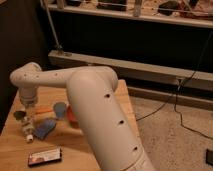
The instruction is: Place the pepper on the white sponge
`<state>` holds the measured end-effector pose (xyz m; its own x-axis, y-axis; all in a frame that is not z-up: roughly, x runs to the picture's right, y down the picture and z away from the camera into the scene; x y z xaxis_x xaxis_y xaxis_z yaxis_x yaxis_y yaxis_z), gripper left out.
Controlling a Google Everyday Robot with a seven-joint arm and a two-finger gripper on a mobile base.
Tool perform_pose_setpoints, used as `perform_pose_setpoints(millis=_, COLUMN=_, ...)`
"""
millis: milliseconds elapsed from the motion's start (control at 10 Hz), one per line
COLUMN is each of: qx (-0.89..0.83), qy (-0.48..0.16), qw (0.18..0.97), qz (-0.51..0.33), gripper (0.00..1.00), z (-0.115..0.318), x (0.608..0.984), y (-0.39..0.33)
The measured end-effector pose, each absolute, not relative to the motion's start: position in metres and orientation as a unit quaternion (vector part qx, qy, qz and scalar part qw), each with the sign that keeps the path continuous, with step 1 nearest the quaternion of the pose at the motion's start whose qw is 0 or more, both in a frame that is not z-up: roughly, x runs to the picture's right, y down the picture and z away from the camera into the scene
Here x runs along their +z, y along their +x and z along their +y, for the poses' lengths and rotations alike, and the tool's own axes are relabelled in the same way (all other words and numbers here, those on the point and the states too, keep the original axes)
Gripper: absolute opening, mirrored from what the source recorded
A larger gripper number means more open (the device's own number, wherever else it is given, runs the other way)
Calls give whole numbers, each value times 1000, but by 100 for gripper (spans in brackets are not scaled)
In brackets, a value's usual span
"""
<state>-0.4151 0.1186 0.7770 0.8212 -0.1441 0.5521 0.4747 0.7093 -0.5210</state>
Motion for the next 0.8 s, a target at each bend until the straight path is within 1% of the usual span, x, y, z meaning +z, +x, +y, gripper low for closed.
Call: perform_pose_setpoints(millis=800, qx=-183, qy=-368, qw=882, qz=-229, gripper=22, z=160, x=770, y=-411)
